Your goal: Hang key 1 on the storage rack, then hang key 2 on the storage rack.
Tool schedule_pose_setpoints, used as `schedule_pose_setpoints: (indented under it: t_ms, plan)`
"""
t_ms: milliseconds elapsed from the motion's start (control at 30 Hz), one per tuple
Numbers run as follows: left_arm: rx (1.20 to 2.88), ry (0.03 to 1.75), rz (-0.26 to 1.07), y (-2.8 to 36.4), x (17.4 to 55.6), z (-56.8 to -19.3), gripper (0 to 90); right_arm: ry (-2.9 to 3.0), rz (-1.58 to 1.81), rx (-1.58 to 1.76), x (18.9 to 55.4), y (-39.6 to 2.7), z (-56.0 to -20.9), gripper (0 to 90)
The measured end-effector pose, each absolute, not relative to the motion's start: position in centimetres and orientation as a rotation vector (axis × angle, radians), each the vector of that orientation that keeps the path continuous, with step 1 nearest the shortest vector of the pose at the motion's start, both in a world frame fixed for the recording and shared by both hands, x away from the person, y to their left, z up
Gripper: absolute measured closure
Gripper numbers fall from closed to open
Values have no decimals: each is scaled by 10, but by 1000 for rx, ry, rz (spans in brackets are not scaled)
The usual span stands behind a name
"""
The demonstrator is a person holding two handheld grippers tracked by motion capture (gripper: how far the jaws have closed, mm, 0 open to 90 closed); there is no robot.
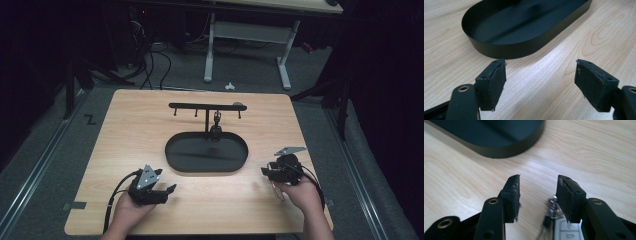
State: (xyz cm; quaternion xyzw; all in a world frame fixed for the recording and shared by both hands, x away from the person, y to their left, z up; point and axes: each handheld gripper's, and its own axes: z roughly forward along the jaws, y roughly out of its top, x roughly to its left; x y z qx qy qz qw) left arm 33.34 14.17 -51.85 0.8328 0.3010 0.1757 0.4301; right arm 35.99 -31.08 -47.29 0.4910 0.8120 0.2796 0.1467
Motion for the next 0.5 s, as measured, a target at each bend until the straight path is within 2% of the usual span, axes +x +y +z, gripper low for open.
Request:
schedule_pose_setpoints:
  t_ms: [167, 333, 500]
  plan:
    - [2086, 742, 448, 143, 331, -518, 258, 2329, 792, 1457, 364, -316, -480, 491]
    - [2089, 745, 445, 146, 330, -518, 258, 2317, 759, 1518, 373, -319, -492, 500]
    - [2091, 755, 451, 151, 327, -519, 258, 2316, 735, 1561, 381, -321, -501, 552]
